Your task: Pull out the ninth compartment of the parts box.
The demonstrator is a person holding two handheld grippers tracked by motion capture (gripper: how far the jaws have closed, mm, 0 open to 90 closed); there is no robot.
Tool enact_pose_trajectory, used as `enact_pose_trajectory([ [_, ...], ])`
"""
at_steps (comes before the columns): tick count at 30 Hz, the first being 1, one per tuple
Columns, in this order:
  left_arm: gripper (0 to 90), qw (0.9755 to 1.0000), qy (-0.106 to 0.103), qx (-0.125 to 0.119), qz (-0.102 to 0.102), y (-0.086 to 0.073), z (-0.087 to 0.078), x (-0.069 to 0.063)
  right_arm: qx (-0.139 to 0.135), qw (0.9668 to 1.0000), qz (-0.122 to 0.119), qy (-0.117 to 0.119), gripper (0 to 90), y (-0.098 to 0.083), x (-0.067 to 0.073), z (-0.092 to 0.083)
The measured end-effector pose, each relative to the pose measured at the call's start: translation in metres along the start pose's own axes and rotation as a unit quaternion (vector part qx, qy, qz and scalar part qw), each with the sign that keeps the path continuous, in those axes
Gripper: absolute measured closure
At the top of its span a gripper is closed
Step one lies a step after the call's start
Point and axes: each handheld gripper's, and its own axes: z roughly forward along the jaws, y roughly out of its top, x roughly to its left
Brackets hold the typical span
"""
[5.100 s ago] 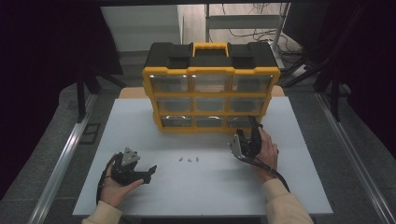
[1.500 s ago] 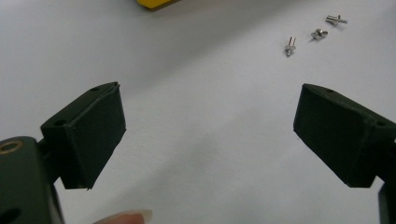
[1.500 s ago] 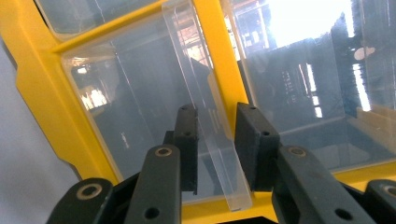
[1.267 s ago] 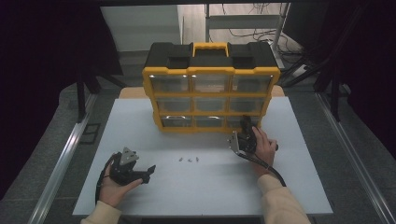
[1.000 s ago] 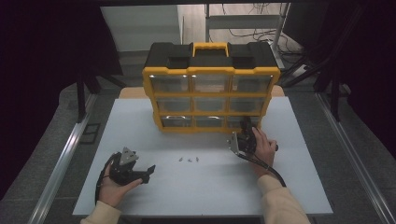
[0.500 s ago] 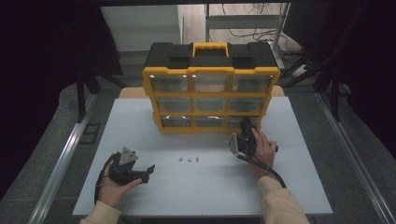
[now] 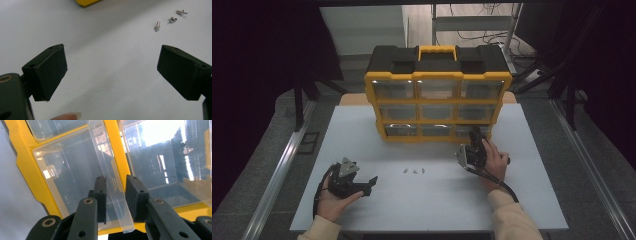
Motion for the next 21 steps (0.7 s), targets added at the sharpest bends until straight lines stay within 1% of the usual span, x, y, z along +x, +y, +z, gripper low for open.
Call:
enact_pose_trajectory([
  [3, 9.5, 1.0, 0.0, 0.0, -0.001, 0.0, -0.0002, 0.0002, 0.003, 1.0, -0.001, 0.003, 71.0, 0.0004, -0.0004, -0.0015],
  [4, 9.5, 1.0, 0.0, 0.0, -0.001, 0.0, -0.0002, 0.0002, 0.001, 1.0, -0.001, -0.003, 71.1, 0.0003, 0.0003, -0.0012],
  [10, 9.5, 1.0, 0.0, -0.001, 0.0, 0.0001, -0.0005, 0.0001, 0.002, 1.0, 0.0, 0.0, 71.1, 0.0006, 0.0003, -0.0039],
  [11, 9.5, 1.0, 0.0, -0.001, 0.0, 0.0001, -0.0006, 0.0001, -0.001, 1.0, 0.008, -0.002, 71.0, 0.0009, 0.0015, -0.0037],
  [15, 9.4, 1.0, -0.001, -0.002, 0.0, 0.0002, -0.0008, -0.0002, 0.001, 1.0, 0.008, 0.0, 71.0, 0.0012, 0.0012, -0.0055],
  [18, 9.4, 1.0, -0.001, -0.001, 0.0, 0.0002, -0.0006, -0.0003, -0.001, 1.0, 0.008, -0.004, 71.0, 0.0008, 0.0019, -0.0067],
  [19, 9.4, 1.0, -0.001, -0.001, 0.001, 0.0002, -0.0006, -0.0002, -0.001, 1.0, 0.007, 0.0, 71.1, 0.0006, 0.0017, -0.0074],
  [21, 9.4, 1.0, -0.001, -0.001, 0.0, 0.0002, -0.0005, -0.0001, -0.002, 1.0, 0.007, -0.003, 71.1, 0.0007, 0.0017, -0.0082],
])
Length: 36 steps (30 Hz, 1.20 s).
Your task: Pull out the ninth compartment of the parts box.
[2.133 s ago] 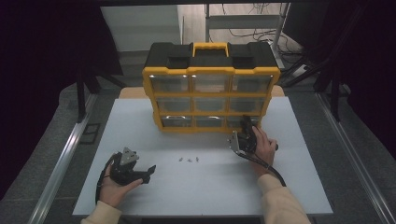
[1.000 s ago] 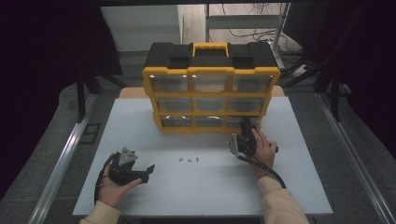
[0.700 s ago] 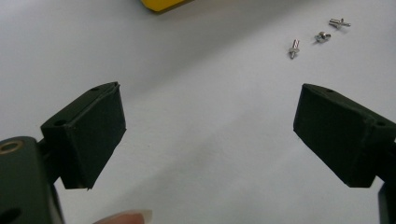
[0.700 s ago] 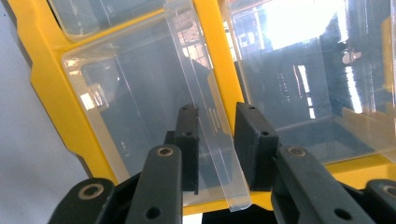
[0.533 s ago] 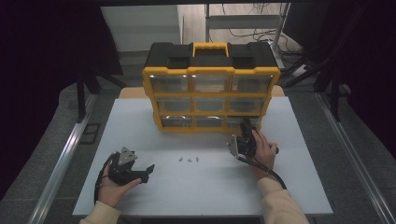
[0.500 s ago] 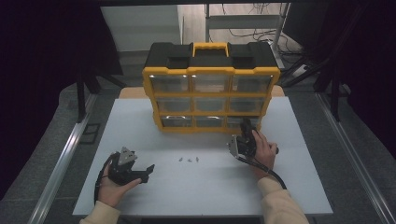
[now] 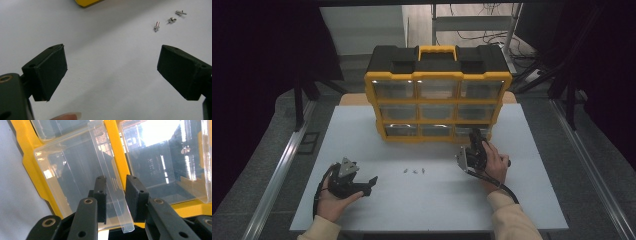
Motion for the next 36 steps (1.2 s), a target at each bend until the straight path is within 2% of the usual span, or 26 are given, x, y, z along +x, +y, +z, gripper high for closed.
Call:
enact_pose_trajectory([
  [36, 9.4, 1.0, 0.0, -0.001, -0.002, 0.0, 0.0, 0.0, -0.004, 1.0, 0.008, -0.004, 70.8, 0.0, 0.002, -0.013],
])
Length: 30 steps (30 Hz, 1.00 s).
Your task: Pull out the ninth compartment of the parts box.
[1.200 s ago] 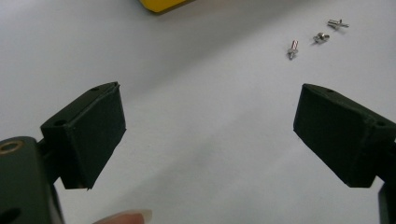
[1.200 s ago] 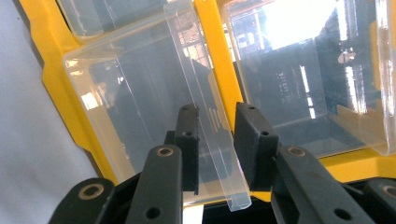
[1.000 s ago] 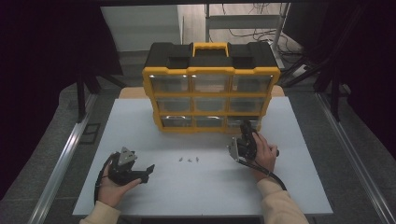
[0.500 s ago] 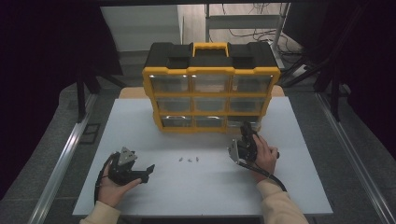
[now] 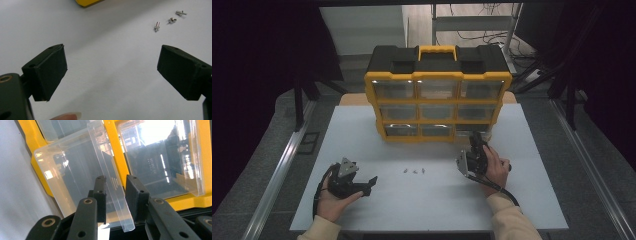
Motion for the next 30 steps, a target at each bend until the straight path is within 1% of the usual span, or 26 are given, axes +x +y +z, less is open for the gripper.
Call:
enact_pose_trajectory([
  [2, 9.4, 1.0, 0.0, 0.0, 0.0, 0.0, 0.0, 0.0, 0.003, 1.0, -0.001, 0.002, 70.7, 0.0, 0.0, -0.001],
  [14, 9.4, 1.0, 0.0, 0.001, 0.0, 0.0, 0.0, 0.0, 0.0, 1.0, -0.006, 0.005, 71.6, 0.0, -0.001, -0.007],
  [17, 9.4, 1.0, 0.0, 0.001, 0.0, 0.0, 0.001, 0.0, 0.002, 0.9999, -0.005, 0.011, 71.8, -0.001, -0.001, -0.009],
  [18, 9.4, 1.0, 0.0, 0.001, 0.001, 0.0, 0.001, 0.0, 0.0, 1.0, -0.004, 0.008, 71.9, -0.001, -0.001, -0.009],
  [30, 9.4, 1.0, 0.001, 0.001, 0.0, -0.001, 0.0, 0.0, -0.001, 0.9999, -0.003, 0.012, 72.1, -0.001, -0.002, -0.014],
])
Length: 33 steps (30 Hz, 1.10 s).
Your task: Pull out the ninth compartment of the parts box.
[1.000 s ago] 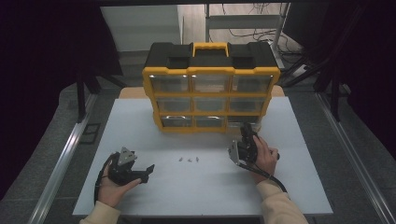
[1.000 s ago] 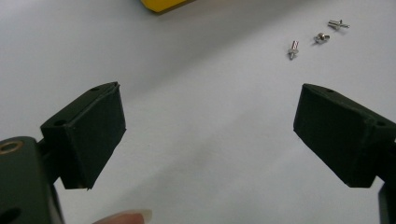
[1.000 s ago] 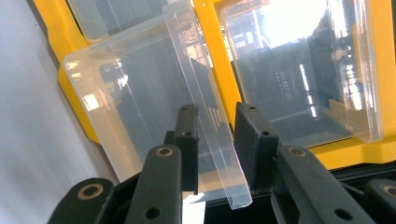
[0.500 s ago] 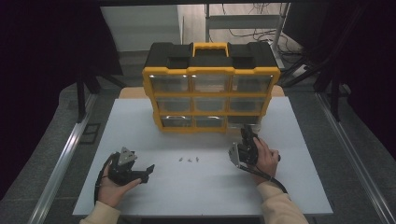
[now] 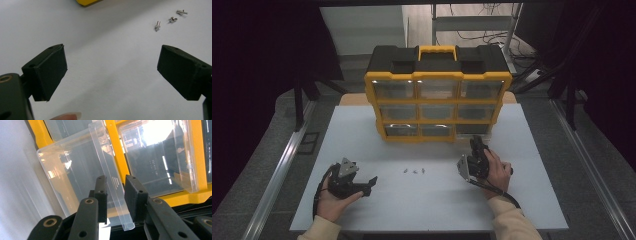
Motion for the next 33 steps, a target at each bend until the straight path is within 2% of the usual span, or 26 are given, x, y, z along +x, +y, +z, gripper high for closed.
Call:
enact_pose_trajectory([
  [33, 9.3, 1.0, 0.001, 0.0, 0.002, 0.0, -0.001, -0.001, -0.006, 1.0, 0.002, 0.003, 72.2, -0.001, 0.001, -0.016],
])
